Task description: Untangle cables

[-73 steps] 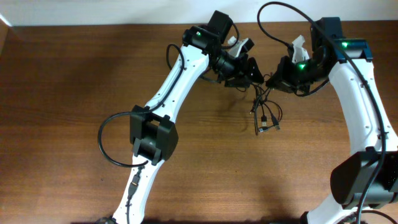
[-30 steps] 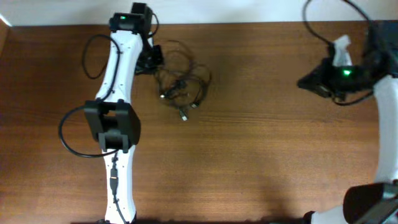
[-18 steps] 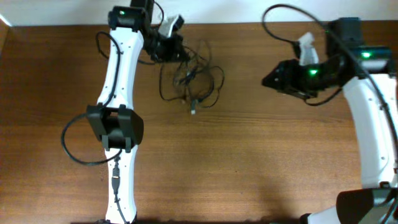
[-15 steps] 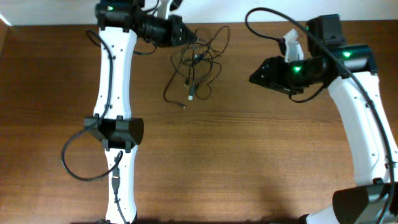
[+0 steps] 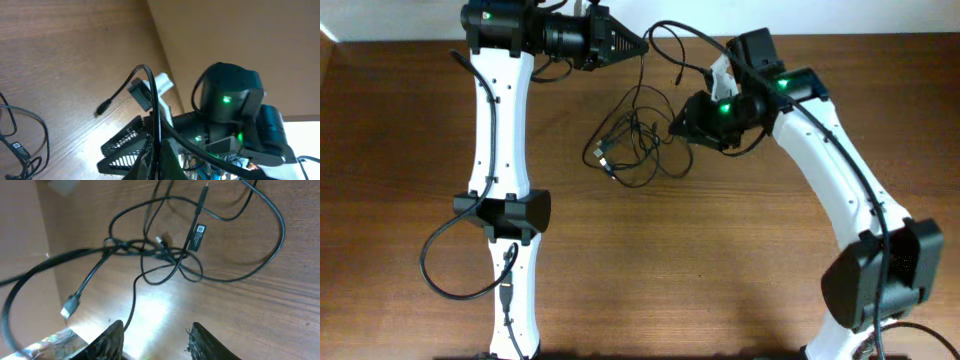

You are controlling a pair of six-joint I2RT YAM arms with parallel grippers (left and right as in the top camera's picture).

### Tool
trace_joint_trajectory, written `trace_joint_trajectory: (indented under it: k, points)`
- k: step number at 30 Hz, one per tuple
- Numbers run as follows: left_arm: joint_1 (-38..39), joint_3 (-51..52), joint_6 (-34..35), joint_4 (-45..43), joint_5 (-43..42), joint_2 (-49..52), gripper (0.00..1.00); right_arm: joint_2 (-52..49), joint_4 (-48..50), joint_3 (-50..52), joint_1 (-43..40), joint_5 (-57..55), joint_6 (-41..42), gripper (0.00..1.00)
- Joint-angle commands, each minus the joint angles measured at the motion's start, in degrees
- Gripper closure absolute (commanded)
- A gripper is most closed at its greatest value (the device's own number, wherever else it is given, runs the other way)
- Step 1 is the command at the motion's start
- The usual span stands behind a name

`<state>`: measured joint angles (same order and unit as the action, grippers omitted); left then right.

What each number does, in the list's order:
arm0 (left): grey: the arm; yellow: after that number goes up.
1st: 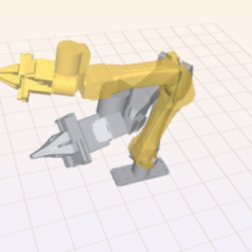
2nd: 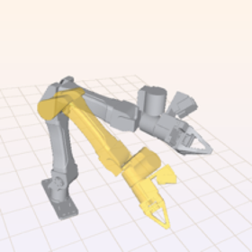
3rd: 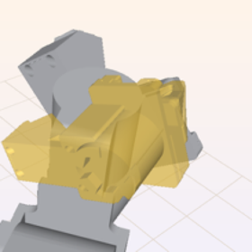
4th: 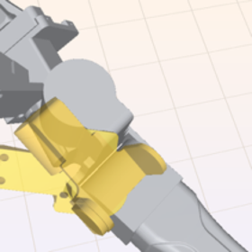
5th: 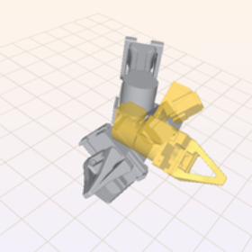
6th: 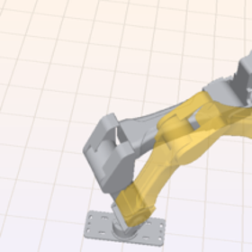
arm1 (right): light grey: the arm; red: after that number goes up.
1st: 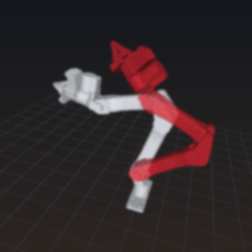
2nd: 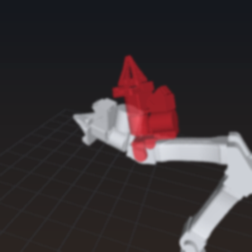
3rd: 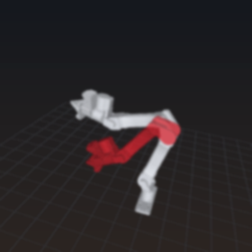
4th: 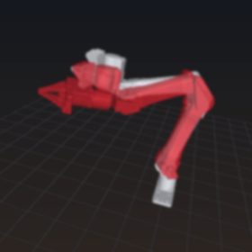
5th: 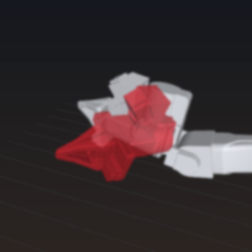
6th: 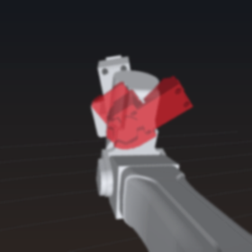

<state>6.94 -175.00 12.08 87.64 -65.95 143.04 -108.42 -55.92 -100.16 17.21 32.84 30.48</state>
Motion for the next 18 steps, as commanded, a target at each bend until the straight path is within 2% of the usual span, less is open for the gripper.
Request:
trace_joint_trajectory:
  k: [1, 5, 11, 14, 16, 18]
  points:
    - [-0.3, -1.0, 0.5, -0.1, -2.2, -0.3, 1.00, -3.9, 2.3, -0.1, 0.1, 5.3, 3.2, 0.61]
    - [-0.3, -1.0, 0.5, -0.1, -2.2, -0.3, 1.00, -8.3, 7.3, -0.1, 0.1, 12.4, 7.9, 0.61]
    - [-0.3, -1.0, 0.5, -0.1, -2.2, -0.3, 1.00, -11.1, 8.4, -0.1, 0.1, 14.1, 15.1, 0.60]
    - [-0.3, -1.0, 0.5, -0.1, -2.1, -0.3, 1.00, -11.1, 8.2, -0.1, 0.1, 9.7, 28.9, 0.60]
    - [-0.3, -1.0, 0.5, -0.1, -1.7, -0.3, 1.00, -11.1, 8.2, -0.1, 0.2, 8.2, 36.3, 0.51]
    - [-0.3, -1.0, 0.5, -0.1, -1.7, -0.3, 1.00, -11.1, 8.2, -0.1, 0.7, 6.7, 40.5, 0.48]
